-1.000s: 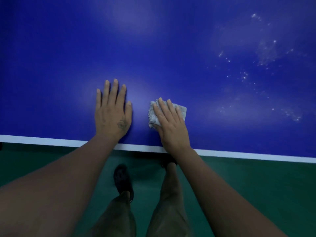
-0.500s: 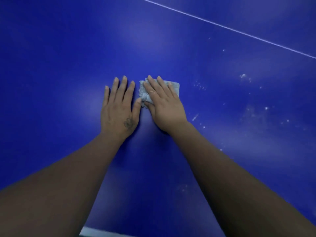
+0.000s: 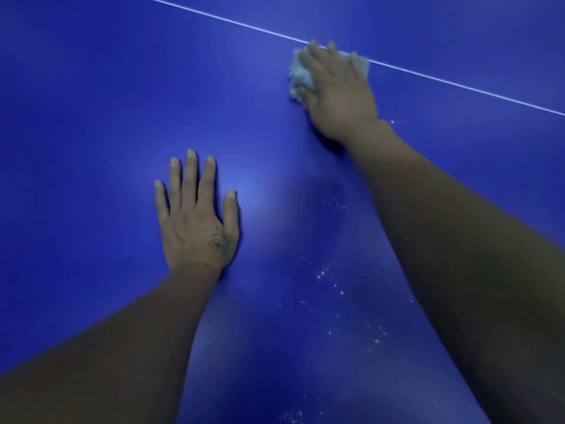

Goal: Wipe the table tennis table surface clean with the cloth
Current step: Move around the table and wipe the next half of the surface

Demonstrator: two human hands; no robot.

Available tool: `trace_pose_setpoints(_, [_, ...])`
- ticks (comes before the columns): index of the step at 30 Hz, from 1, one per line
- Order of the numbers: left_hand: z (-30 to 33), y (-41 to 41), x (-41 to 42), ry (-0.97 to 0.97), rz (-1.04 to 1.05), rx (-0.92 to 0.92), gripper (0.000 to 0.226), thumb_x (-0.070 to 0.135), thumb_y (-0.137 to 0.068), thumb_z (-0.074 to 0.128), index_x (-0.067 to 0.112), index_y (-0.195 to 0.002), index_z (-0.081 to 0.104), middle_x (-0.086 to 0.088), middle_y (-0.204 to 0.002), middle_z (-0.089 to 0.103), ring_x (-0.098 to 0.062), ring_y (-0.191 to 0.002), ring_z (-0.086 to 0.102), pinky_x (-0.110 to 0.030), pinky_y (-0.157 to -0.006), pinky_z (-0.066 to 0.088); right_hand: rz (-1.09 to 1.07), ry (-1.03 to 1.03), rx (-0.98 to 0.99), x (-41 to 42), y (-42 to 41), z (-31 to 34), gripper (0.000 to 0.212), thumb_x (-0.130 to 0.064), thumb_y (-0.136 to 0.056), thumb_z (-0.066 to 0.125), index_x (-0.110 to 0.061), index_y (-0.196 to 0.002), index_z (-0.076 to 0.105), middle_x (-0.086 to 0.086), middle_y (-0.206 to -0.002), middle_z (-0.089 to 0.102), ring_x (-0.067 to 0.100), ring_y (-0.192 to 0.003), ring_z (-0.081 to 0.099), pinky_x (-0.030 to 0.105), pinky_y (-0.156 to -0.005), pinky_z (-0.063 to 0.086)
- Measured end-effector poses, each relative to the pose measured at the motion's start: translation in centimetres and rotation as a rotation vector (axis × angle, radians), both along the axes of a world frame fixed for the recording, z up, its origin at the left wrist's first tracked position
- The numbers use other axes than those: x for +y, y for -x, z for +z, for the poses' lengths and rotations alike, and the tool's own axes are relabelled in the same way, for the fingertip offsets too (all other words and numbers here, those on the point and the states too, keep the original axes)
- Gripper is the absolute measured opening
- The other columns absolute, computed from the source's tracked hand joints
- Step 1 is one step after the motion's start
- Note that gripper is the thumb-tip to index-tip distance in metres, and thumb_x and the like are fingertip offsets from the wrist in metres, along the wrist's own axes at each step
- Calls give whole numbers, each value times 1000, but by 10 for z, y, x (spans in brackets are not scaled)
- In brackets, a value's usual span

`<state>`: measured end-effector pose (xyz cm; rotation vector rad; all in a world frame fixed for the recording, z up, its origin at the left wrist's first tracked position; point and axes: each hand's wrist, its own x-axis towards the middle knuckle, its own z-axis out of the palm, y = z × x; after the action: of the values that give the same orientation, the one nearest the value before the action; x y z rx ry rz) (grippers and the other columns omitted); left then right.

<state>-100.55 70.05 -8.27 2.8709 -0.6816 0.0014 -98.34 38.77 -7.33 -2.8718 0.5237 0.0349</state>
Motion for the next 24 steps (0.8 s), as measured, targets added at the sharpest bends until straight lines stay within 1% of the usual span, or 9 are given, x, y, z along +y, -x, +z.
trace_pose_setpoints(3, [1,1,0,-14,0,19,64,51,-110,33,23,-168,28,0,-178,14,-21,-165,4,-54,-132,7,-161,-14,-54,-37,22,-5,65,-51,-109,35,-24,-168,30,1,-175,26,30,-161,22,52,-129,12])
trace_pose_setpoints(5, [2,1,-1,-14,8,31,64,51,-110,33,23,-168,27,1,-178,13,-21,-165,3,-54,-133,6,-274,-6,-93,-36,53,-8,64,-52,-108,33,-25,-167,31,1,-174,30,32,-159,27,55,-128,17])
trace_pose_setpoints(9, [2,1,-1,-25,4,46,65,52,-110,31,24,-168,25,1,-178,12,-21,-165,1,-54,-133,5,-448,7,-214,26,135,-7,59,-49,-113,38,-23,-167,35,0,-173,33,29,-161,27,51,-132,16])
trace_pose_setpoints(10, [2,1,-2,-23,5,47,65,52,-110,30,24,-168,25,1,-178,11,-21,-165,1,-54,-133,5,-465,1,-220,46,155,-7,59,-48,-114,39,-23,-167,35,0,-174,31,28,-162,25,49,-132,14])
trace_pose_setpoints(13, [2,1,-2,-14,1,44,65,52,-110,30,24,-168,26,1,-178,12,-21,-165,2,-54,-133,5,-470,4,-153,94,202,-10,61,-46,-114,40,-21,-168,30,0,-177,23,25,-165,16,46,-134,6])
trace_pose_setpoints(15, [2,0,-1,-11,-2,36,65,52,-110,31,23,-168,26,1,-178,12,-21,-165,3,-54,-133,5,-464,8,-144,94,204,-11,61,-46,-113,41,-21,-168,31,0,-176,24,27,-164,17,47,-134,7])
trace_pose_setpoints(20, [1,1,0,-6,-4,38,64,51,-111,33,23,-168,26,1,-178,11,-22,-165,2,-53,-133,4,-533,13,-147,45,162,-13,64,-48,-112,37,-19,-168,30,4,-176,25,32,-163,19,53,-132,13])
trace_pose_setpoints(22, [1,1,0,-9,-1,38,64,50,-111,34,24,-169,25,1,-178,11,-22,-165,2,-53,-133,4,-524,21,-152,52,164,-13,63,-49,-113,36,-19,-168,30,4,-176,24,32,-164,18,53,-133,13])
trace_pose_setpoints(24, [0,1,1,-16,-2,49,64,51,-111,34,25,-169,23,2,-179,9,-22,-165,1,-52,-133,3,-509,13,-167,78,182,-12,63,-50,-114,37,-20,-169,29,2,-177,24,29,-164,17,50,-134,10])
